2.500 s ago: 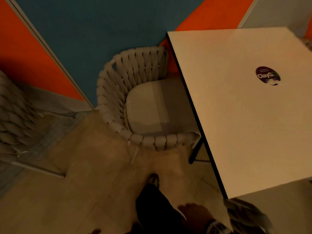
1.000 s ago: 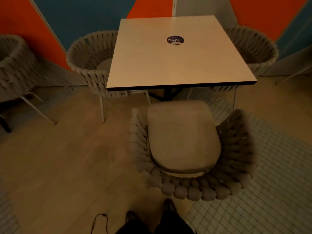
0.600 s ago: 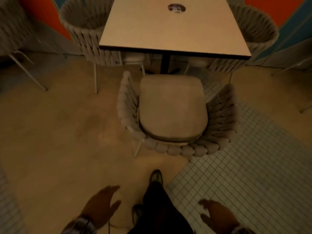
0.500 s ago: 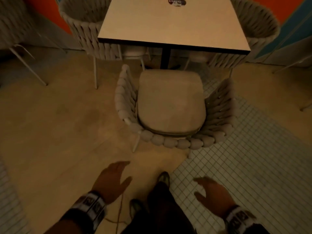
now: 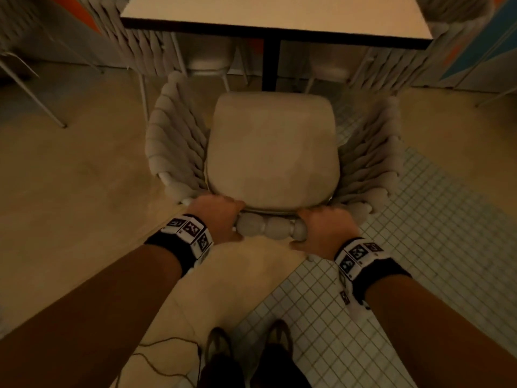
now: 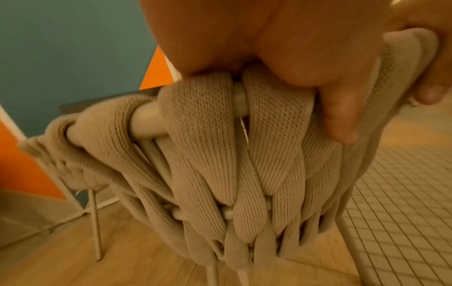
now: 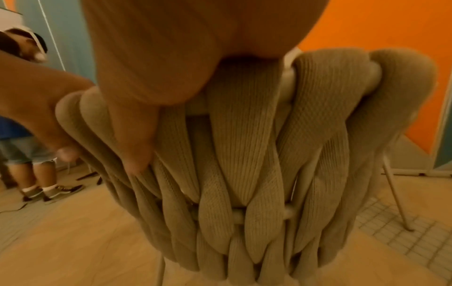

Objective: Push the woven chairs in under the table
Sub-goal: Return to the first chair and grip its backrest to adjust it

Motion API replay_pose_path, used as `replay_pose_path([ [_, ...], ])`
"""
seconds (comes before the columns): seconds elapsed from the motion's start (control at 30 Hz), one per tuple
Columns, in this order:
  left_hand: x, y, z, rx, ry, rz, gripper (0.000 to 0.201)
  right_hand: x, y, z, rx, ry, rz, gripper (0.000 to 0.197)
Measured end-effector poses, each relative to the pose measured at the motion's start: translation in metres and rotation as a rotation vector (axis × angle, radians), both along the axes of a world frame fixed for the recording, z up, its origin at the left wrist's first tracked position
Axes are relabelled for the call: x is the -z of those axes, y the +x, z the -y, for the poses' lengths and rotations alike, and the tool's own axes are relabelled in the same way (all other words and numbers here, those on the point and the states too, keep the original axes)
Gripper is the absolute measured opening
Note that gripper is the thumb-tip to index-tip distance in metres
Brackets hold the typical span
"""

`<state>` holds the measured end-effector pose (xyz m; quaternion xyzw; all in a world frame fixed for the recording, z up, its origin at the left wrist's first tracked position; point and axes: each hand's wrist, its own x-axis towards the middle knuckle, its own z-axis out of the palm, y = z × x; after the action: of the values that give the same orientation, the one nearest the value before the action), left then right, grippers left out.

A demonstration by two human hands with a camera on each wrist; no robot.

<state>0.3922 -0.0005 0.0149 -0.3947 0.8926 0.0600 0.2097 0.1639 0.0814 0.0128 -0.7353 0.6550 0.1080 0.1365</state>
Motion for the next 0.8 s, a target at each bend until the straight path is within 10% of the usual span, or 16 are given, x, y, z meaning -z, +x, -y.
replay_pose_path([
  [0.2, 0.004, 0.009, -0.013, 0.031, -0.099, -0.002, 0.041, 0.007, 0.006, -0.013, -0.001, -0.133, 0.048, 0.027],
  [0.8, 0.008, 0.048, -0.014, 0.078, -0.039, 0.026, 0.050, 0.010, 0.043, -0.023, 0.020, -0.164, 0.071, 0.028],
])
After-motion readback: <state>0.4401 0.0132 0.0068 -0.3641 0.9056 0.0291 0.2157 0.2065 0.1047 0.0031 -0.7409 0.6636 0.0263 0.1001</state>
